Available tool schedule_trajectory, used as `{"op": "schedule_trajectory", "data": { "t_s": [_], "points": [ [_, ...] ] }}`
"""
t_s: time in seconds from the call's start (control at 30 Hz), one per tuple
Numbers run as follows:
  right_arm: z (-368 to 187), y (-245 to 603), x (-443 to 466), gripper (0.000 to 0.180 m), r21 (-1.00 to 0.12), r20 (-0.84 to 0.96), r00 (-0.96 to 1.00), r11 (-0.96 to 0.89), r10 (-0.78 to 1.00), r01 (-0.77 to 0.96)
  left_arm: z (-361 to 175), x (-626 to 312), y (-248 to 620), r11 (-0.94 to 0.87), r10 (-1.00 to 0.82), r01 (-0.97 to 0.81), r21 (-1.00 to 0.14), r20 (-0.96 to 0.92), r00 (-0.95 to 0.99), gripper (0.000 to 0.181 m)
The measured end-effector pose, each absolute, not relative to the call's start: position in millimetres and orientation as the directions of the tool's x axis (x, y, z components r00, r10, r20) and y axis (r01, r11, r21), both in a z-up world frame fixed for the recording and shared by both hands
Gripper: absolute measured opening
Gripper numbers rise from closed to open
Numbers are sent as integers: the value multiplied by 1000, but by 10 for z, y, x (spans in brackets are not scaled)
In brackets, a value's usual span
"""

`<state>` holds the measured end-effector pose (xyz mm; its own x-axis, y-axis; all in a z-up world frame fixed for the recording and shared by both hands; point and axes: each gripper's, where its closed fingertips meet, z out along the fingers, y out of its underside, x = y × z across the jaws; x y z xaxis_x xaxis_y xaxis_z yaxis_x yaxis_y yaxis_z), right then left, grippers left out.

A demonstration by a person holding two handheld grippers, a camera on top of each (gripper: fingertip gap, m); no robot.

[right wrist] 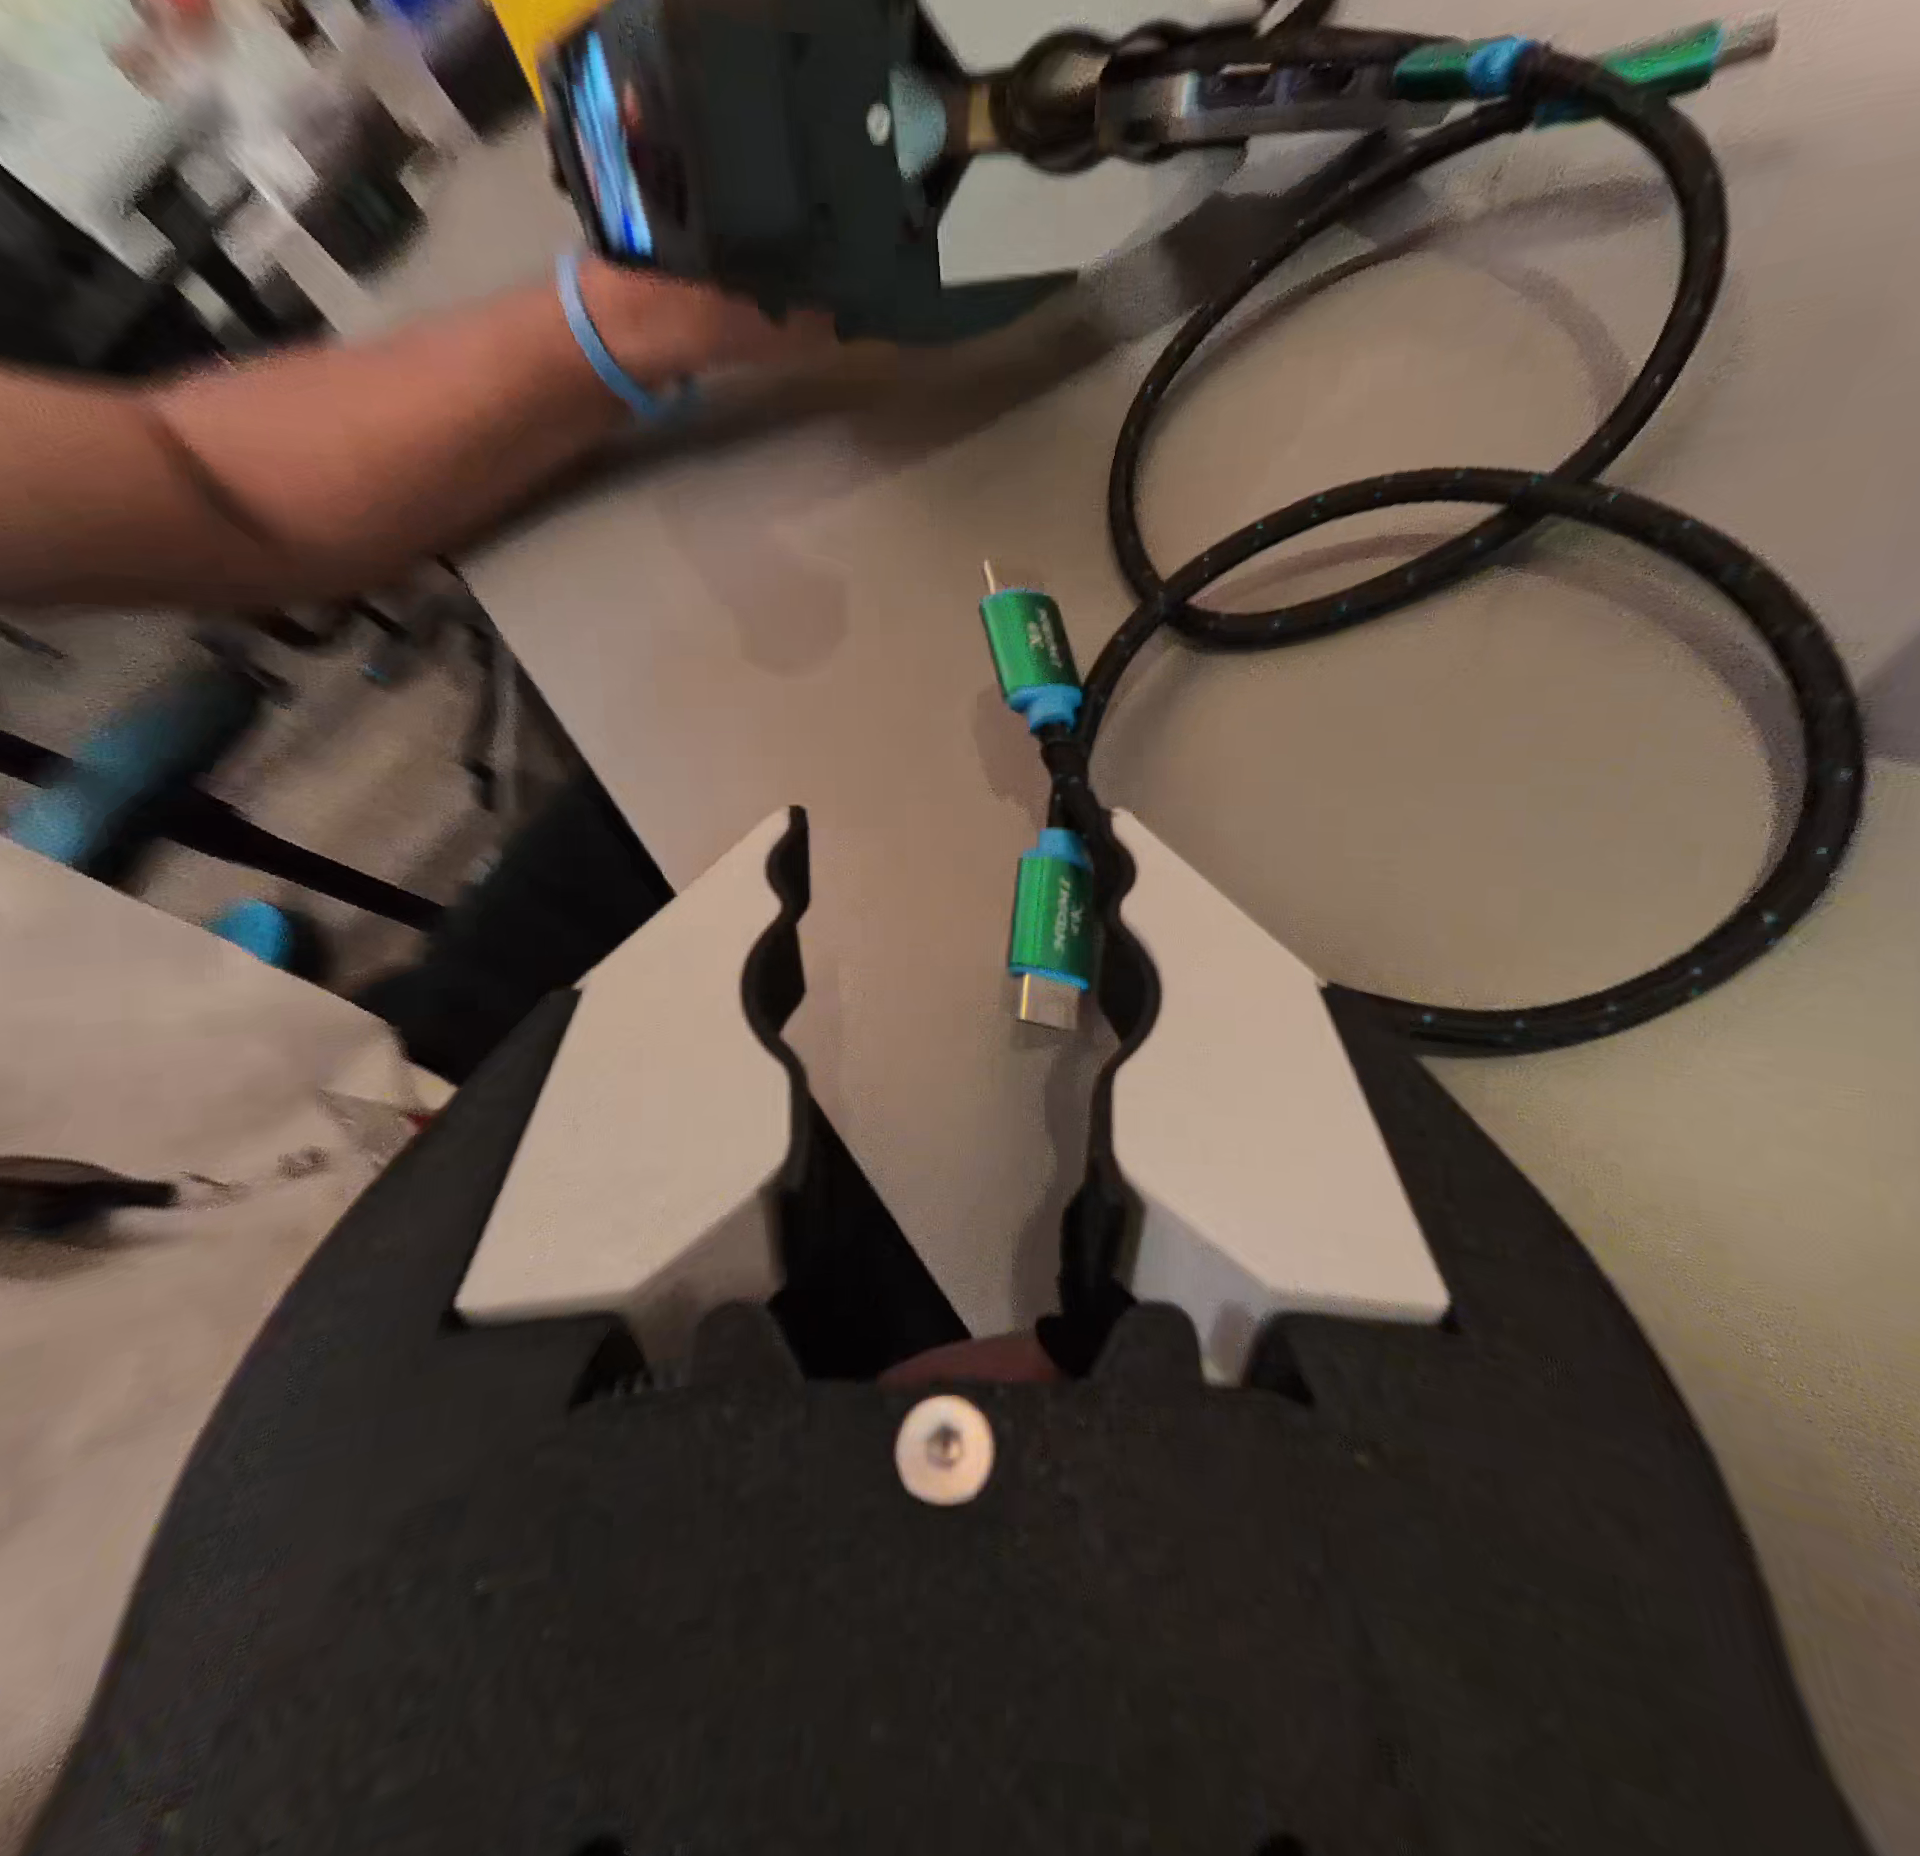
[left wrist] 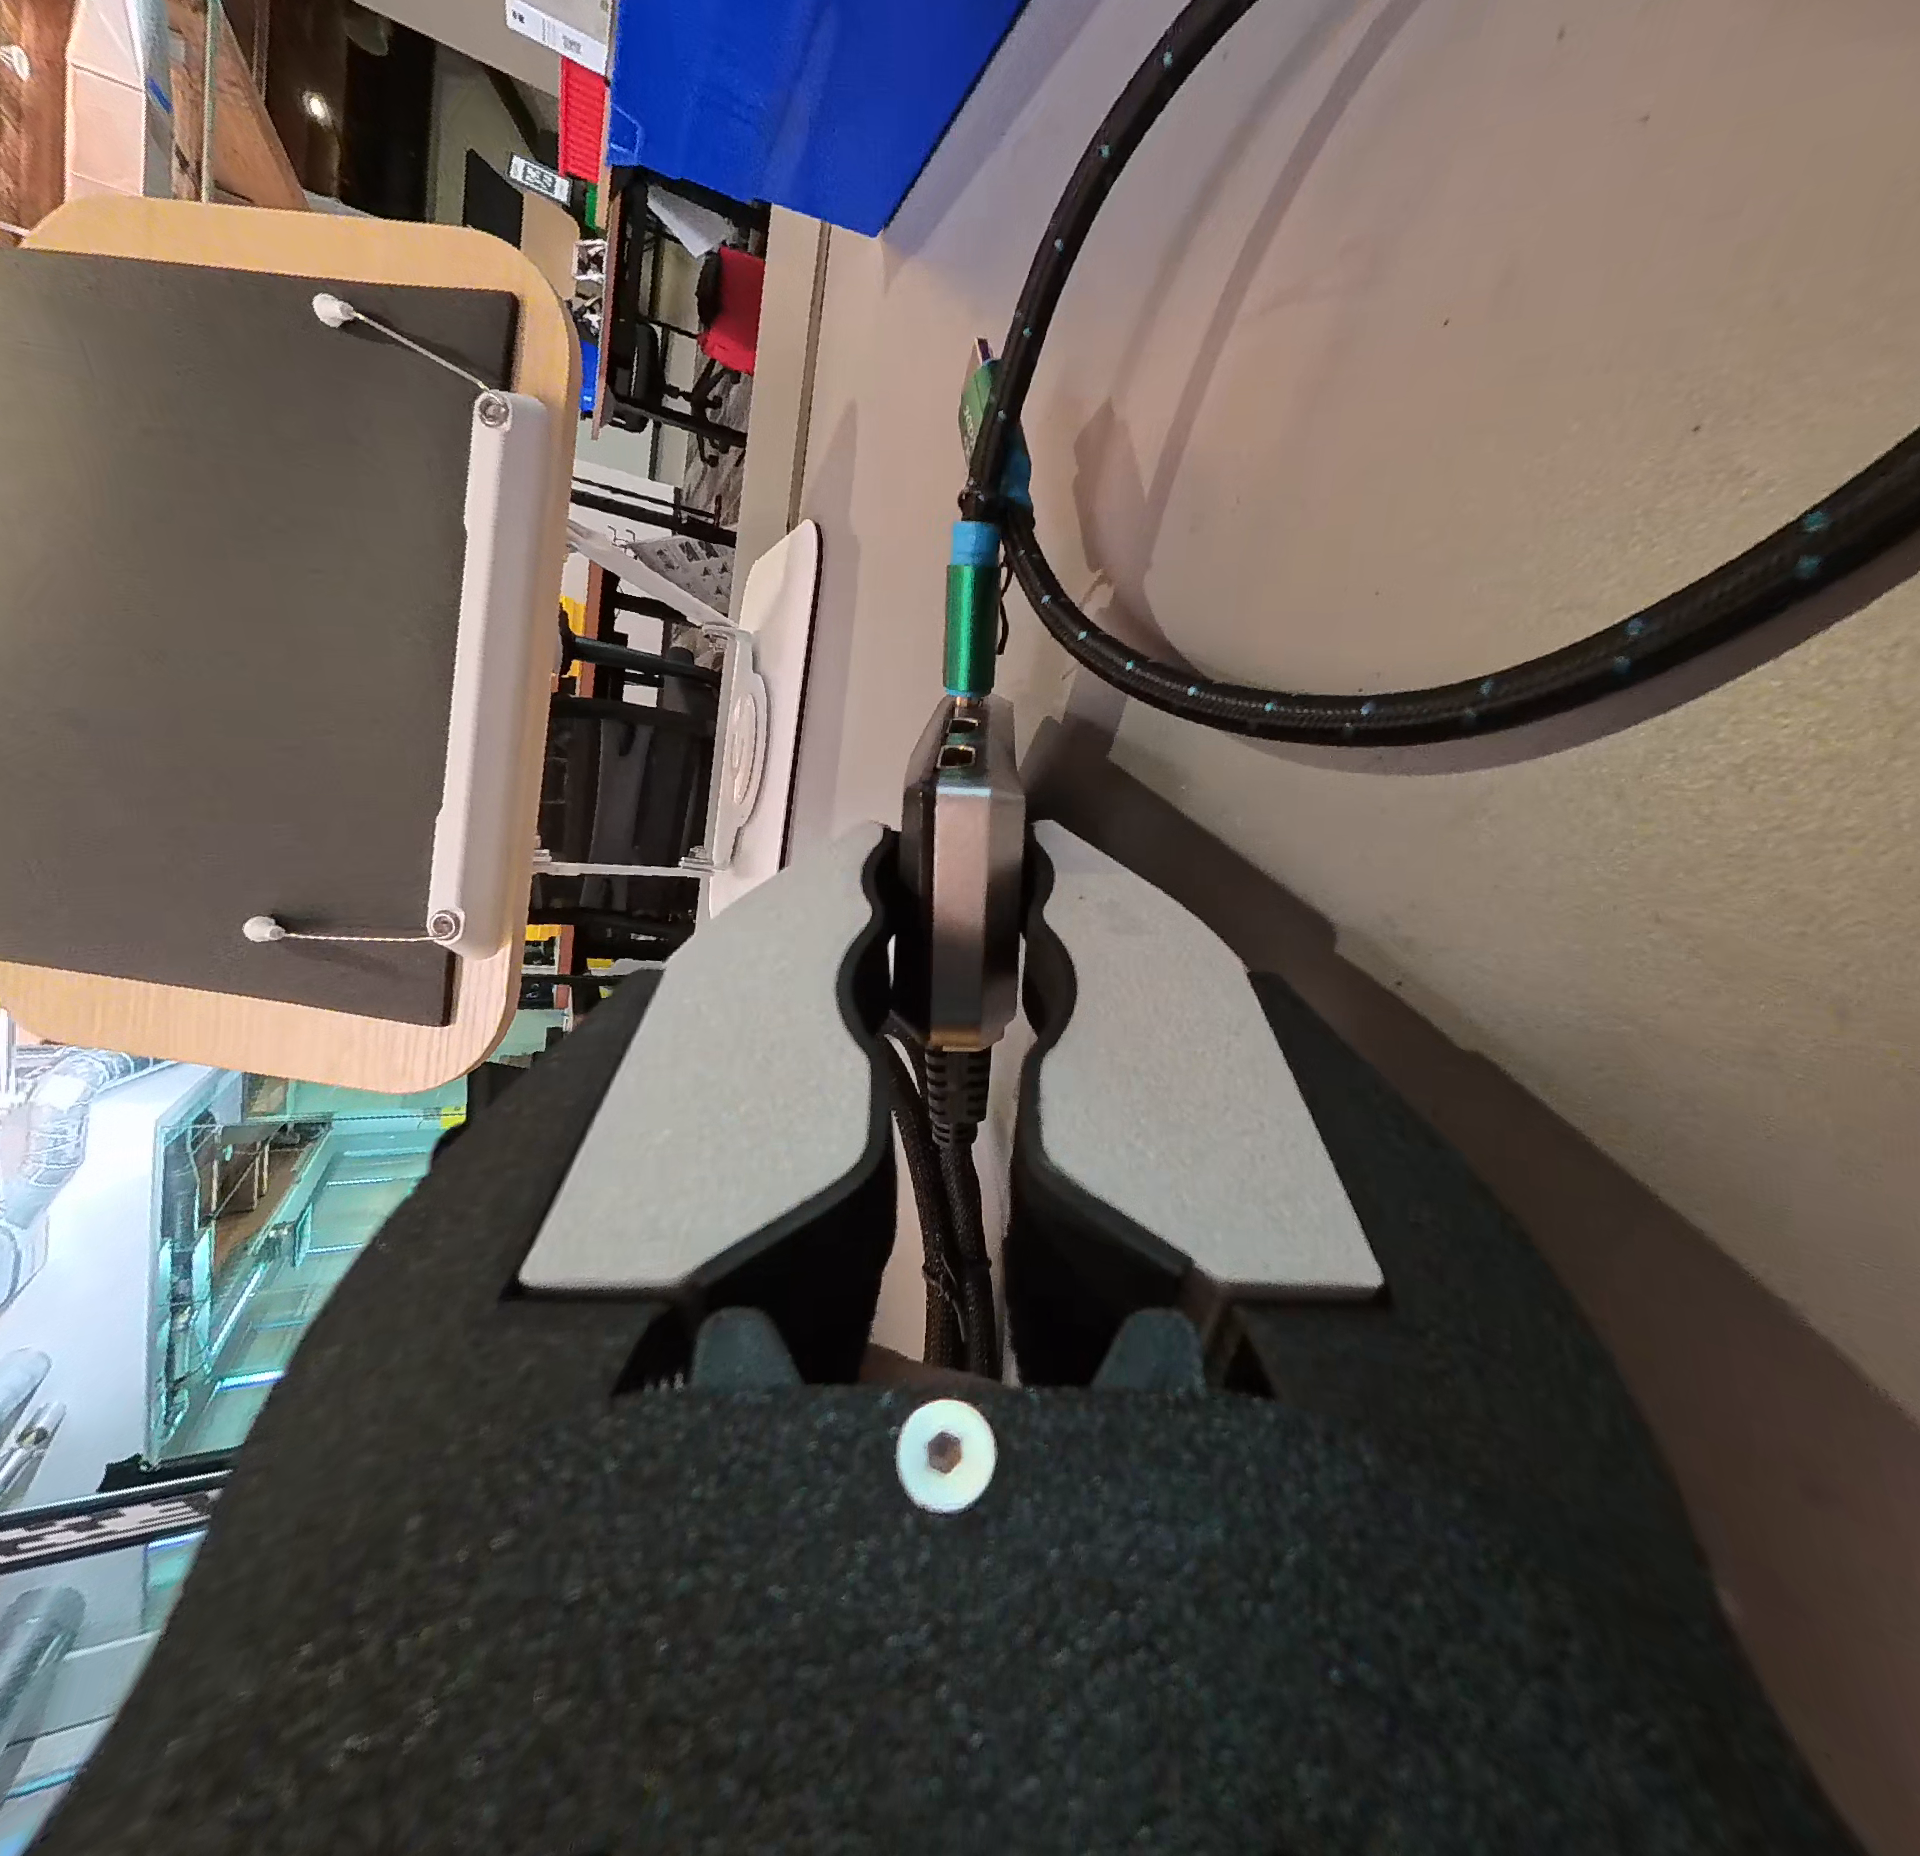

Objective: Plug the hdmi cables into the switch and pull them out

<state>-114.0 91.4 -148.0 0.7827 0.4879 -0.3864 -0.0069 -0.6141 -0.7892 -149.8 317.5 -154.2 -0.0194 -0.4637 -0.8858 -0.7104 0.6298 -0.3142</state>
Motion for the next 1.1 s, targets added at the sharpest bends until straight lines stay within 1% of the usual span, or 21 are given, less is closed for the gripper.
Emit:
{"op": "schedule_trajectory", "data": {
  "t_s": [0.03, 0.07, 0.13, 0.2, 0.23, 0.27, 0.3, 0.33, 0.43, 0.5, 0.57, 0.6, 0.67, 0.7, 0.83, 0.93, 1.1],
  "points": [
    [-1456, 953, -1093, 55, -779, -442, 761, -624, 475, -63, -1542, -1498, 3173, 630, -465, -709, -316, -885, -19, 21],
    [-1466, 1005, -1042, 54, -775, -455, 755, -627, 472, -76, -1542, -1497, 3171, 630, -466, -709, -317, -884, -19, 21],
    [-1567, 1114, -999, 52, -768, -426, 760, -640, 491, -17, -1541, -1493, 3163, 633, -468, -706, -319, -884, -19, 21],
    [-1680, 1188, -1074, 51, -727, -449, 729, -686, 516, 38, -1540, -1487, 3150, 637, -470, -700, -323, -883, -20, 21],
    [-1717, 1202, -1135, 48, -703, -469, 708, -708, 527, 61, -1539, -1485, 3143, 639, -469, -698, -324, -883, -21, 21],
    [-1747, 1203, -1188, 39, -687, -475, 695, -721, 540, 91, -1539, -1483, 3140, 642, -467, -696, -322, -884, -22, 20],
    [-1773, 1210, -1202, 15, -685, -447, 701, -717, 555, 131, -1539, -1483, 3138, 644, -466, -694, -322, -885, -23, 20],
    [-1764, 1248, -1186, 8, -706, -397, 723, -691, 565, 152, -1539, -1483, 3138, 645, -466, -693, -323, -885, -22, 20],
    [-1625, 1300, -1130, 6, -742, -330, 758, -651, 563, 160, -1527, -1480, 3125, 659, -467, -674, -332, -884, -20, 21],
    [-1509, 1324, -1065, 6, -751, -223, 792, -618, 569, 233, -1490, -1472, 3094, 681, -457, -650, -338, -890, -16, 21],
    [-1329, 1371, -1022, 6, -745, -79, 808, -572, 584, 342, -1438, -1461, 3045, 715, -419, -624, -313, -908, -24, 21],
    [-1236, 1414, -986, 6, -724, 18, 807, -549, 590, 418, -1413, -1453, 3007, 737, -397, -607, -297, -917, -34, 21],
    [-1098, 1506, -948, 6, -637, 190, 759, -510, 623, 578, -1383, -1436, 2933, 766, -374, -579, -280, -926, -46, 21],
    [-1050, 1558, -977, 6, -604, 219, 733, -500, 645, 620, -1380, -1427, 2903, 775, -367, -570, -274, -929, -52, 21],
    [-1049, 1891, -1022, 6, -506, 243, 700, -528, 671, 682, -1387, -1402, 2830, 797, -324, -558, -231, -943, -73, 20],
    [-1131, 2039, -1022, 6, -413, 304, 629, -496, 716, 764, -1369, -1395, 2785, 808, -334, -535, -247, -940, -70, 21],
    [-1195, 2105, -995, 7, -355, 292, 590, -487, 753, 798, -1349, -1396, 2733, 828, -329, -502, -248, -941, -77, 21]
  ]
}}
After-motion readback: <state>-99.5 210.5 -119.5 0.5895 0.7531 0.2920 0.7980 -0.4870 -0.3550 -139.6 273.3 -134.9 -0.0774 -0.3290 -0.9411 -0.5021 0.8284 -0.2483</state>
